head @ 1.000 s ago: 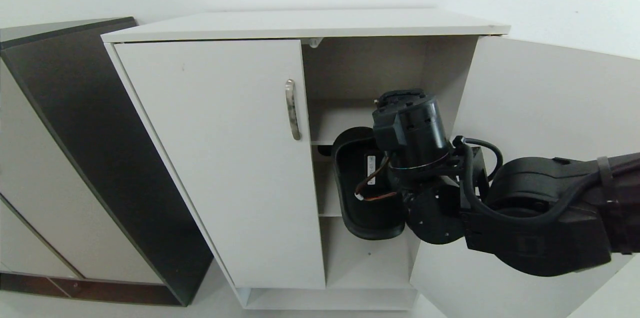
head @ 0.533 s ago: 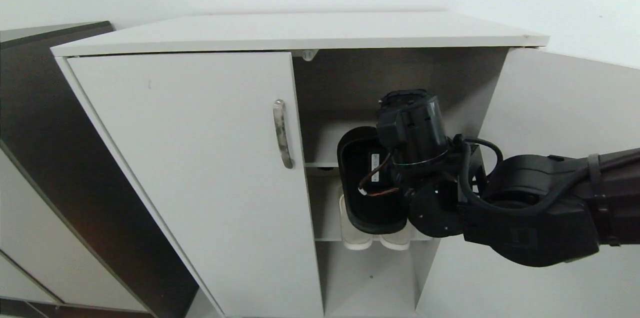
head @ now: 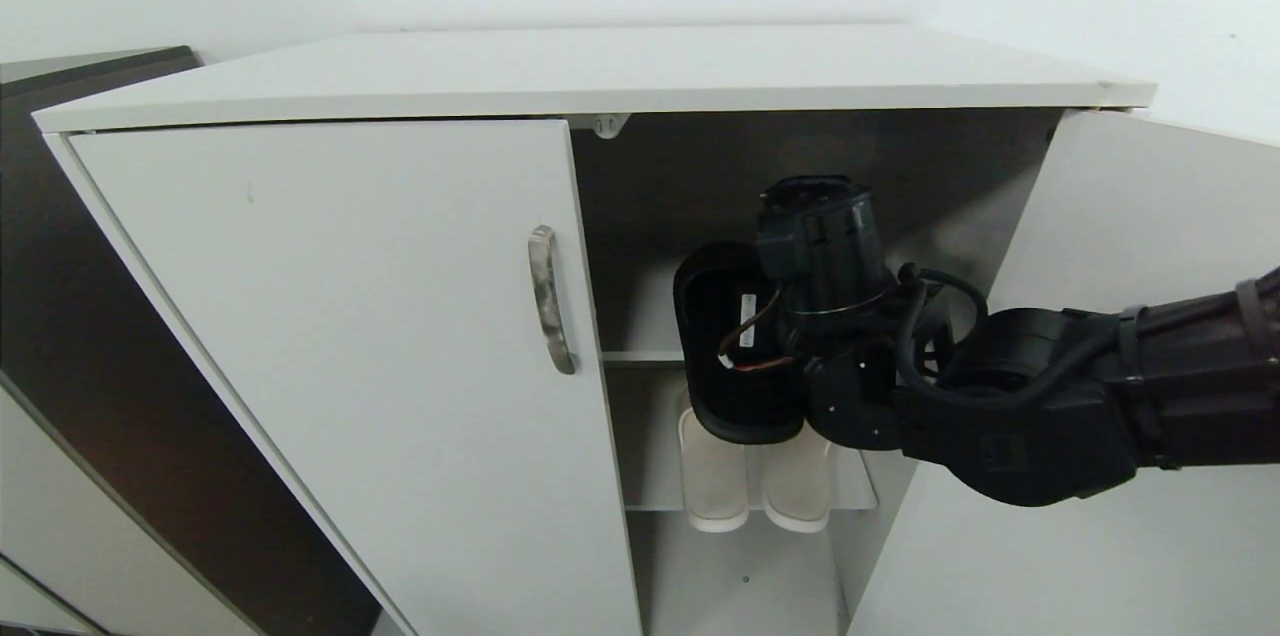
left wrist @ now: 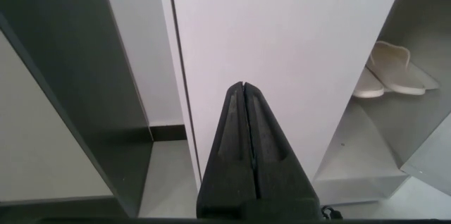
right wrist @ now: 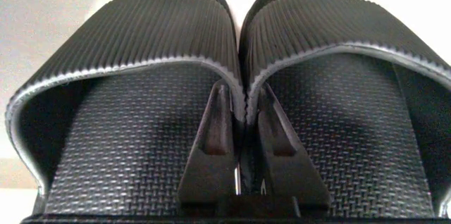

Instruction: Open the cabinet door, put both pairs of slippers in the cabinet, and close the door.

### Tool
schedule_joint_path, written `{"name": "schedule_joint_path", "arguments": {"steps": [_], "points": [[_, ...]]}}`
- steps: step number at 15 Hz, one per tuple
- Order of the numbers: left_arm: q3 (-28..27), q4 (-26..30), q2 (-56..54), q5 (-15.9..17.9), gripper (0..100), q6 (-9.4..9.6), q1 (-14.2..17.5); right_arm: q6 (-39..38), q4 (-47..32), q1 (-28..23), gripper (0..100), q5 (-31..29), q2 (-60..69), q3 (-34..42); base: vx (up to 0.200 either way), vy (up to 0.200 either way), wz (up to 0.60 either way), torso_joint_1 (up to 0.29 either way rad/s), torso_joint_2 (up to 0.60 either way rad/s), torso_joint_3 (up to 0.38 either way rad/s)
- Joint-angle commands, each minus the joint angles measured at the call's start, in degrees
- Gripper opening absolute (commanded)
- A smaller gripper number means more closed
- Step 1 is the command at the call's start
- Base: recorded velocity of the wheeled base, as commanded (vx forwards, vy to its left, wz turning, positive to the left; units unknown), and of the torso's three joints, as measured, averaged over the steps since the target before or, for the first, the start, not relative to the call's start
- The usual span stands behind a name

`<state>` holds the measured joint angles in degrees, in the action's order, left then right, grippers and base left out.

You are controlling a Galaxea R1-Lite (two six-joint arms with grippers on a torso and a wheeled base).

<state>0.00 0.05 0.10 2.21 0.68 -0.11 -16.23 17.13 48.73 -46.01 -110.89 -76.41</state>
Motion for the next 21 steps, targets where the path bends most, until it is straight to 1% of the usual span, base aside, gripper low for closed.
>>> {"name": "schedule_joint_path", "arguments": {"steps": [1, 4, 8, 13, 21], "points": [[0.0, 0.04, -0.01, -0.01, 0, 0.02, 0.02, 0.05, 0.1, -1.44, 0, 1.1, -2.76, -1.9, 0.0, 0.0, 0.0, 0.0, 0.0, 0.0], [0.0, 0.04, -0.01, -0.01, 0, 0.02, 0.02, 0.32, -0.34, -1.88, 0, 1.62, -4.87, -6.12, 0.0, 0.0, 0.0, 0.0, 0.0, 0.0], [0.0, 0.04, -0.01, -0.01, 0, 0.02, 0.02, 4.27, -0.25, -4.25, 0, 1.8, -7.77, -10.78, 0.0, 0.0, 0.0, 0.0, 0.0, 0.0], [0.0, -0.05, -0.01, -0.01, 0, -0.07, 0.02, 4.62, -0.25, -5.66, 0, 1.89, -9.88, -13.41, 0.0, 0.0, 0.0, 0.0, 0.0, 0.0], [0.0, 0.04, -0.01, -0.01, 0, -0.07, 0.02, 4.45, -0.25, -5.75, 0, 1.97, -10.67, -13.41, 0.0, 0.0, 0.0, 0.0, 0.0, 0.0]]}}
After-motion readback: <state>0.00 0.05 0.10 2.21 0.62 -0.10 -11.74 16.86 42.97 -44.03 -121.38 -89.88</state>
